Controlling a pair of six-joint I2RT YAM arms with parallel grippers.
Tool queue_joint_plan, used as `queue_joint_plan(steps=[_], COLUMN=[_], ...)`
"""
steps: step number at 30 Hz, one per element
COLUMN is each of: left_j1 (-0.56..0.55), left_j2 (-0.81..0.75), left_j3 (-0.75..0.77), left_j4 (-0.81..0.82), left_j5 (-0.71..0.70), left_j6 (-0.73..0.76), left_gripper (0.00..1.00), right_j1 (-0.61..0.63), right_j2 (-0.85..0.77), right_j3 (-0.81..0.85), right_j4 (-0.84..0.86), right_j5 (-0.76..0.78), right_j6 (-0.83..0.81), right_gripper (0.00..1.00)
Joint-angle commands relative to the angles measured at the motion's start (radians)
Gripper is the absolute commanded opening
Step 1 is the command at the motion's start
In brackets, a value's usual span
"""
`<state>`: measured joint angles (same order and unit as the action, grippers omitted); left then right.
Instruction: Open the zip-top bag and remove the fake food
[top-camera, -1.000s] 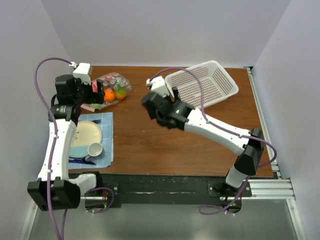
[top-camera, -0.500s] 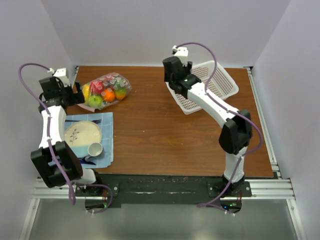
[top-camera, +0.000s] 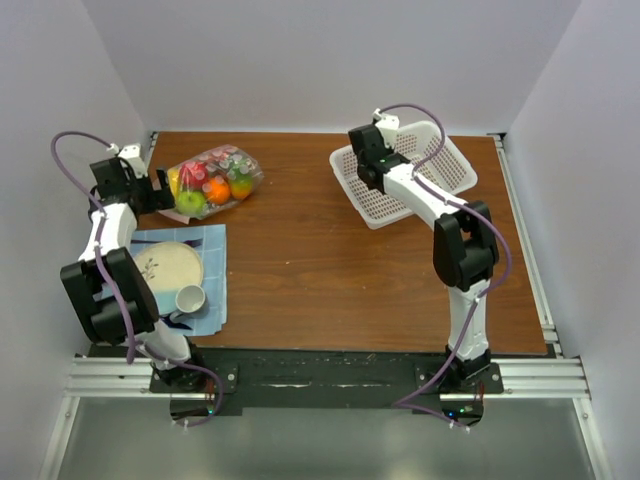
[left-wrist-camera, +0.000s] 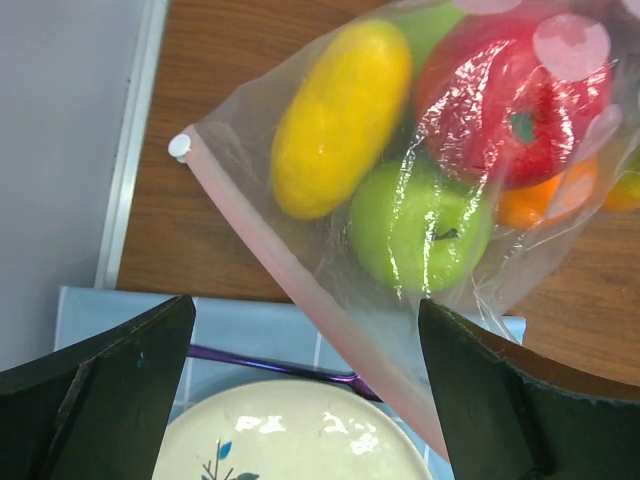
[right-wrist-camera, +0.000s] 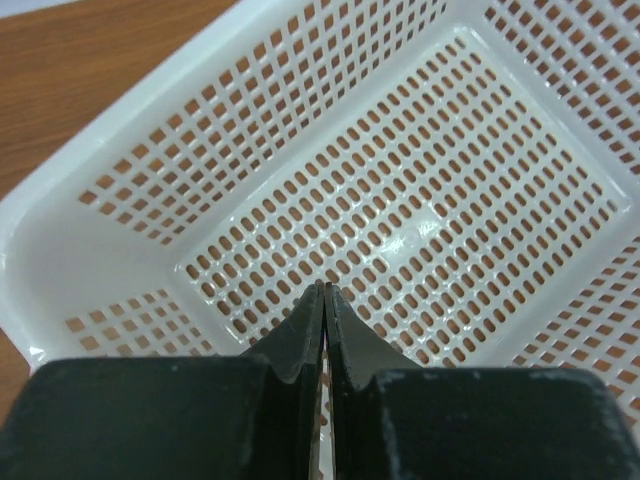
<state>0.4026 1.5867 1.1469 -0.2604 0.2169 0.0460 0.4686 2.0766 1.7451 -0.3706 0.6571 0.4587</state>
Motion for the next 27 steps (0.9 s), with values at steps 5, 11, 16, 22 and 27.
queue_joint_plan(steps=[5, 11, 16, 22, 27], left_j1=[-0.065, -0.145, -0.22, -0.312, -0.424], left_j2=[0.07, 0.078, 0.087, 0.119, 0.156], left_j3=[-0.021, -0.053, -0.078, -0.088, -0.079], left_j4=[0.134, 0.145, 0.151, 0.153, 0.136], left_j5=[-0.045, -0.057, -0.083, -0.074, -0.042], left_j6=[0.09, 0.109, 0.112, 0.097, 0.087], left_gripper=[0.98, 0.93, 0.91, 0.89, 0.87], right_j1=[0.048, 0.137, 0.168, 0.168, 0.168], right_j2=[-0.125, -0.289, -0.395, -0.599, -0.734], right_j3=[-0.258, -0.537, -0.654, -0.818, -0.914], right_j4=[-0.037, -0.056, -0.123, -0.228, -0.306], right_j5=[-0.045, -0.034, -0.01, -0.005, -0.025], right_j6=[0.147, 0.211, 0.256, 0.297, 0.308], right_gripper=[0.0, 0.0, 0.0, 0.0, 0.0])
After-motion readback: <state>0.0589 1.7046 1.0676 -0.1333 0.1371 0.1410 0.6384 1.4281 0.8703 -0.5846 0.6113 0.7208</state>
